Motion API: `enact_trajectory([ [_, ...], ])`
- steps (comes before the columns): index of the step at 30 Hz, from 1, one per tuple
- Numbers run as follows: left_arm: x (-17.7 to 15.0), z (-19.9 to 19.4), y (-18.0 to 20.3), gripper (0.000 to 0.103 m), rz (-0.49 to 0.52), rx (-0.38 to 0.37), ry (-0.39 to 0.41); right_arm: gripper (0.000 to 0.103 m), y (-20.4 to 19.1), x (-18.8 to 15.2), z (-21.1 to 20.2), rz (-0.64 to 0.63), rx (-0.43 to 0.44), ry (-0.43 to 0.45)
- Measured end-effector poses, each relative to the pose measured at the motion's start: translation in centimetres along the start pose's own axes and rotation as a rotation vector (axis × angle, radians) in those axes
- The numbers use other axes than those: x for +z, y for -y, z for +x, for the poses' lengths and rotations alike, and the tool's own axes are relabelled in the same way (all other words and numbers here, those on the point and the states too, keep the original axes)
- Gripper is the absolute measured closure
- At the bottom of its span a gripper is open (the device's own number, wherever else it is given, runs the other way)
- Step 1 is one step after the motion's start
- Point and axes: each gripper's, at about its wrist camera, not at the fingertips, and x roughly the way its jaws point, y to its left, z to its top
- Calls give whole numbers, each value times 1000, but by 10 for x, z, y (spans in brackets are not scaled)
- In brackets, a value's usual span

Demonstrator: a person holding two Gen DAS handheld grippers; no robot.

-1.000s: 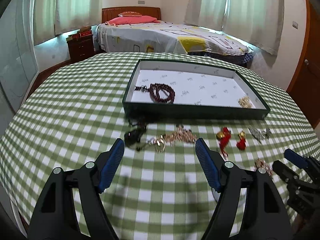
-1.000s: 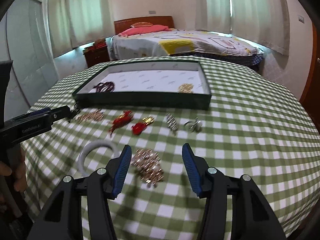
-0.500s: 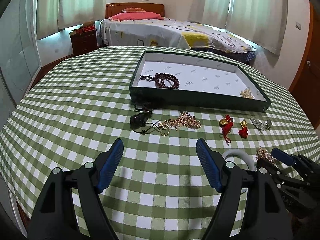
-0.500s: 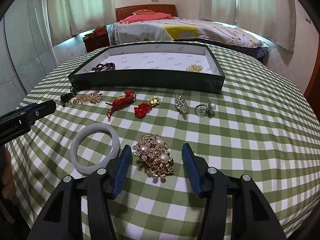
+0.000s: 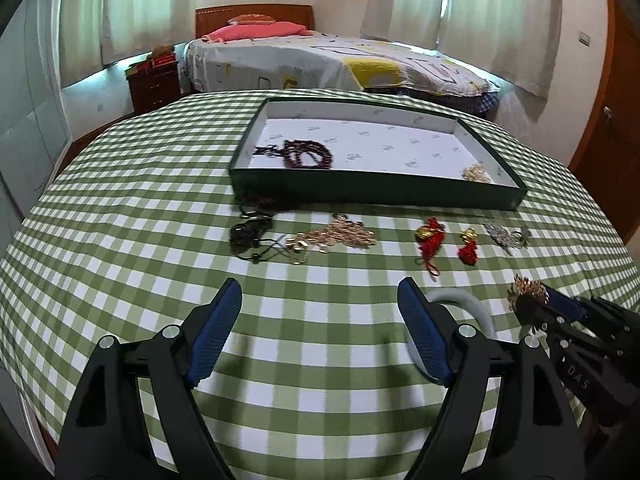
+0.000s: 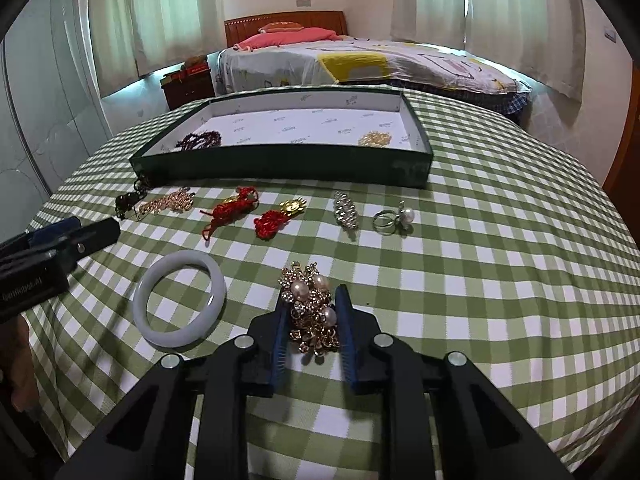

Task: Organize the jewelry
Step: 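Grasp the gold-pearl brooch with the right tool while the left tool grasps the white bangle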

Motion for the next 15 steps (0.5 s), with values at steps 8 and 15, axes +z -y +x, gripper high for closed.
enact_trajectory([
  [8, -4, 1, 32, 25, 76, -37, -1, 80, 22, -2, -14, 41, -33, 32],
  [15, -9, 8, 59, 25, 110, -58, -29, 80, 34, -3, -19, 43, -71, 52],
])
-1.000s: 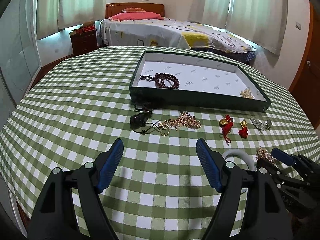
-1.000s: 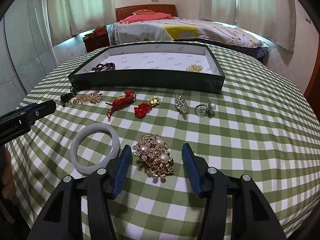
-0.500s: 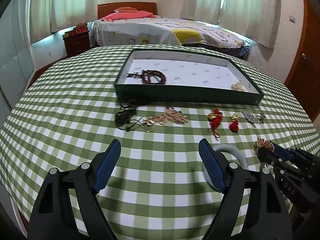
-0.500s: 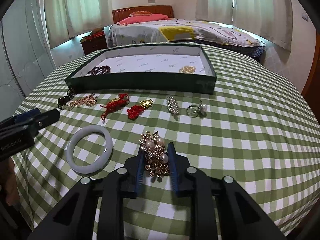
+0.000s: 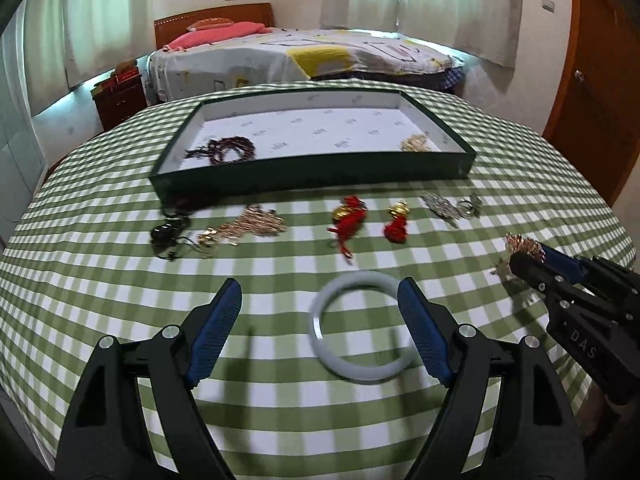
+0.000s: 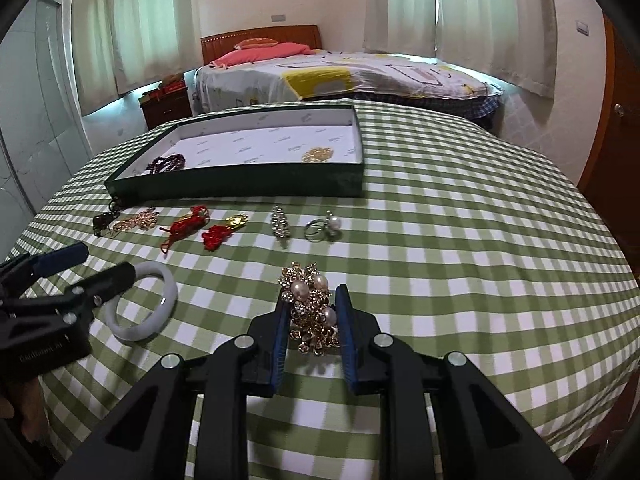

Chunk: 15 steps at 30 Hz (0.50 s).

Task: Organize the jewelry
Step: 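Grasp the gold-pearl brooch with the right tool while the left tool grasps the white bangle, then carry the bangle with the left tool into the tray while the right tool places the brooch there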

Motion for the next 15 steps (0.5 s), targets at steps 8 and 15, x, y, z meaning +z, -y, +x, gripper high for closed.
enact_trajectory([
  [8, -2, 10, 13, 25, -8, -27, -29, 80, 8, 0, -1, 21, -3, 13],
  [15, -8, 24, 16, 23, 8, -24, -63, 80, 8, 1, 1, 24, -3, 9],
])
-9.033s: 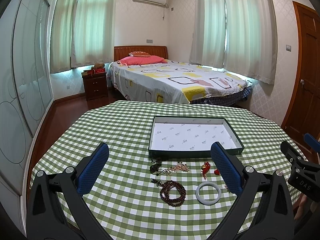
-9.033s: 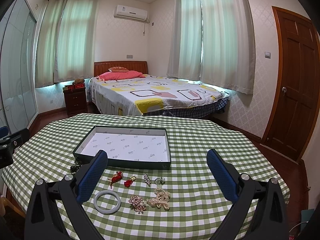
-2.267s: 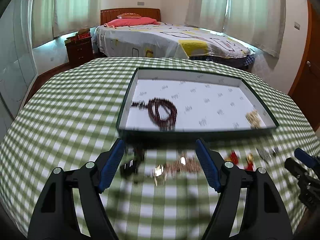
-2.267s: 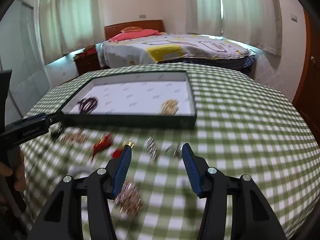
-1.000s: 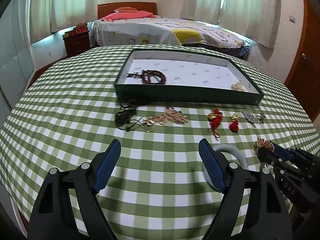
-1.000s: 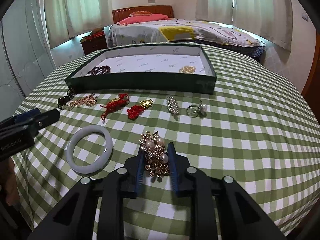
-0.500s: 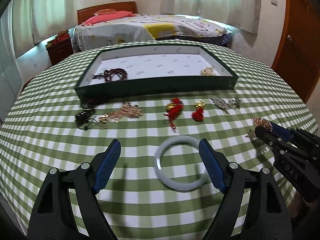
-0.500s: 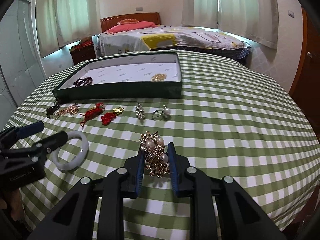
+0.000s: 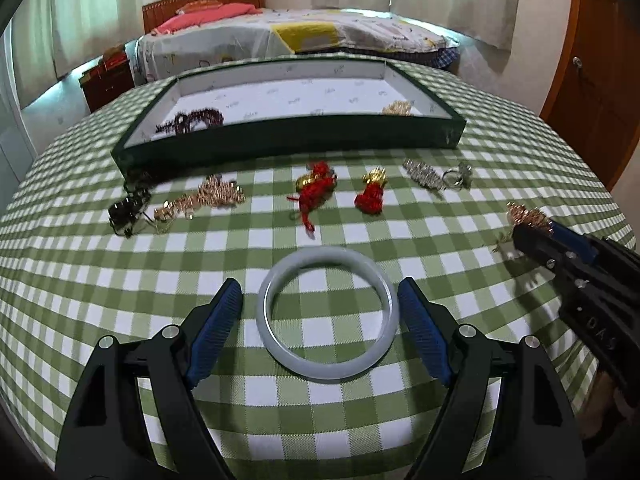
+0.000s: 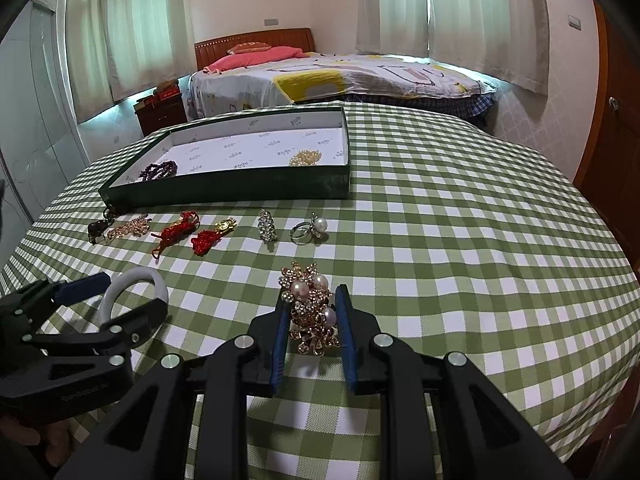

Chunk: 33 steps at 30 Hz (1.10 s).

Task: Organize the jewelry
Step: 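Carry the bangle with the left tool into the tray while the right tool places the brooch there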

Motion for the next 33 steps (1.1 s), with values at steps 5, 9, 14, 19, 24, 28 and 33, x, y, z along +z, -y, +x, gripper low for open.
enact_trajectory([
  [5, -1, 1, 3, 23, 21, 6, 1, 80, 1, -2, 2, 6, 3, -6],
  [9, -1, -1, 2, 34, 32, -1, 10, 80, 1, -2, 3, 6, 2, -5],
  [14, -3, -3, 2, 34, 47, -14, 16, 80, 0, -2, 3, 6, 3, -4],
  [19, -3, -5, 1, 34, 57, -20, 24, 80, -1, -2, 2, 4, 11, -4],
  [24, 0, -15, -2, 34, 73, -14, 57, 80, 0, 2, -2, 33, 34, 8],
  [28, 7, -23, -9, 34, 73, -3, 90, 80, -1, 9, -4, 51, 56, 13],
  [33, 21, -28, -19, 34, 61, 15, 120, 80, -6, 21, -5, 45, 66, 30],
])
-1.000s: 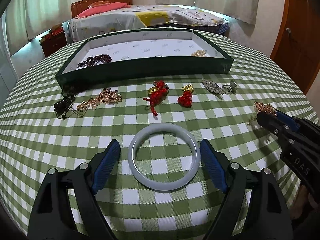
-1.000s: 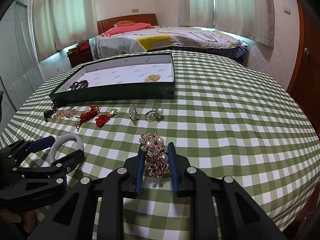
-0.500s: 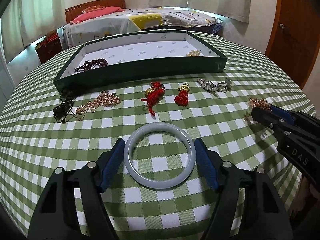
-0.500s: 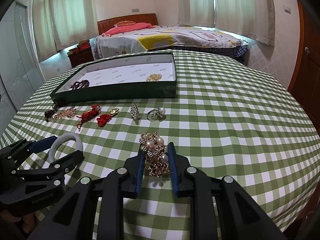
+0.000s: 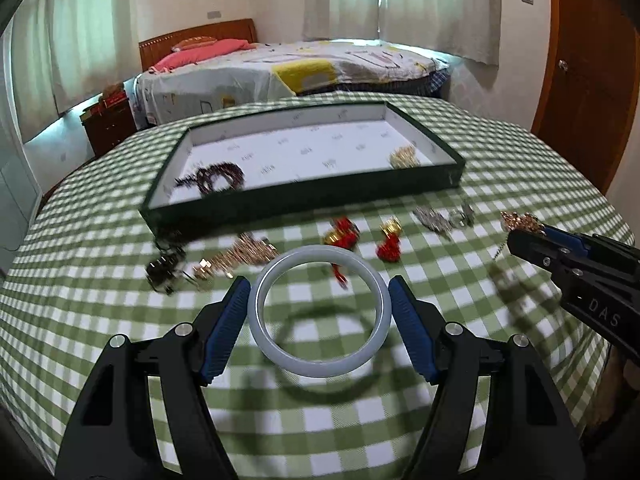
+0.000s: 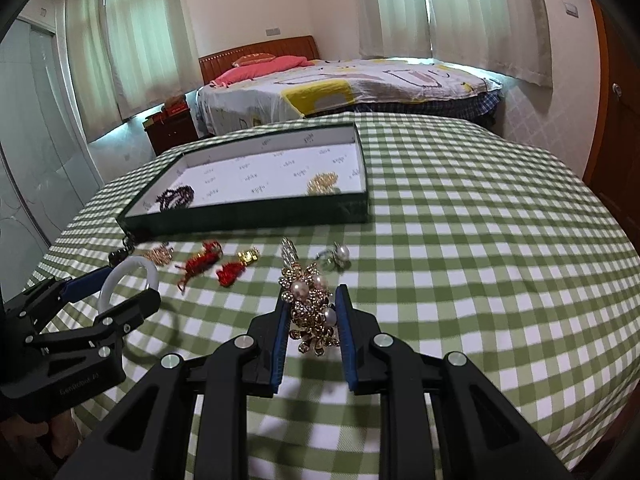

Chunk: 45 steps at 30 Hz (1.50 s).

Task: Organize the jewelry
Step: 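Carry the bangle with the left tool into the tray while the right tool places the brooch there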

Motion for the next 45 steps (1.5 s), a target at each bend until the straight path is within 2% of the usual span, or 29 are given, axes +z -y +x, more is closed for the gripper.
enact_trajectory([
  [12, 48, 10, -30, 34, -58, 0, 45, 80, -24, 54, 17, -35, 55, 55],
  [25, 122, 37, -52, 34, -113, -9, 135, 80, -51, 127, 39, -88, 95, 169],
  [28, 127, 57, -53, 34, -120, -24, 105, 80, -49, 130, 57, -88, 99, 142],
  [36, 111, 120, -50, 34, -125, -28, -47, 80, -33, 108, 121, -51, 90, -28],
  [45, 99, 150, -50, 34, -118, -50, -122, 80, -29, 98, 150, -62, 92, -127],
])
